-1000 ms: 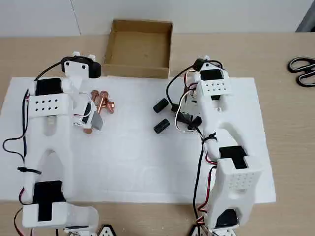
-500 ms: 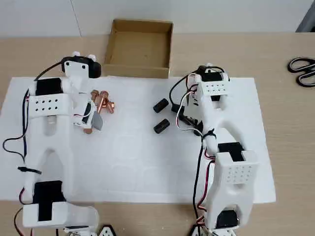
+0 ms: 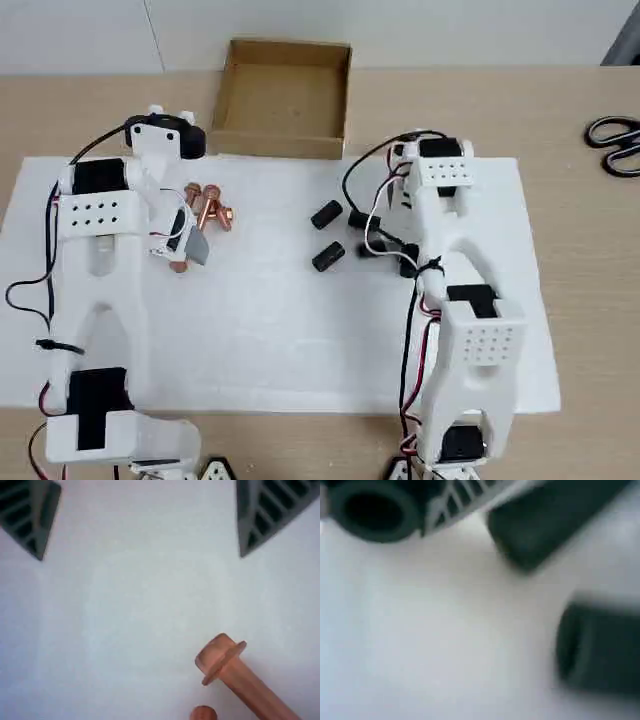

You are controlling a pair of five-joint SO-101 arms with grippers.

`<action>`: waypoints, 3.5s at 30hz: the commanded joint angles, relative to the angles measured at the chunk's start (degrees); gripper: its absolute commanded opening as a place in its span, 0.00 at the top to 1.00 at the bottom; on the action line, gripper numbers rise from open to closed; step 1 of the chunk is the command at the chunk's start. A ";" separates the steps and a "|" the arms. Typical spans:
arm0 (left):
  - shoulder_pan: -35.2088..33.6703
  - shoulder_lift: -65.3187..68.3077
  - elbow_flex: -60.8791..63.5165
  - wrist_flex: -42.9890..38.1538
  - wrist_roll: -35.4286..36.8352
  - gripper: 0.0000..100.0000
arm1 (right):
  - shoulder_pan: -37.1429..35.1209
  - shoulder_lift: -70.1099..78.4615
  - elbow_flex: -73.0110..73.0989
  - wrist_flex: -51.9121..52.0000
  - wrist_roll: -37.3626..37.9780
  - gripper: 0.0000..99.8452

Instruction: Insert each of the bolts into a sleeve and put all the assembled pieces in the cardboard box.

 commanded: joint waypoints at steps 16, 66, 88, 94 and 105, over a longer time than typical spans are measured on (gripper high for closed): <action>0.18 -0.35 -1.89 1.23 -0.09 0.76 | 0.75 -0.04 -4.40 1.01 24.18 0.97; 0.18 -0.35 -1.89 1.32 -0.26 0.76 | -0.40 0.48 -4.48 -0.48 24.09 0.82; 0.18 -0.26 -1.89 1.32 -0.26 0.76 | -0.84 7.87 -4.66 -4.35 24.18 0.93; 0.18 -0.26 -1.89 1.32 -0.26 0.76 | -0.75 7.52 -4.66 -3.74 24.26 0.99; 0.18 -0.35 -4.35 5.36 0.00 0.76 | -0.57 -6.11 -4.66 2.24 24.26 1.00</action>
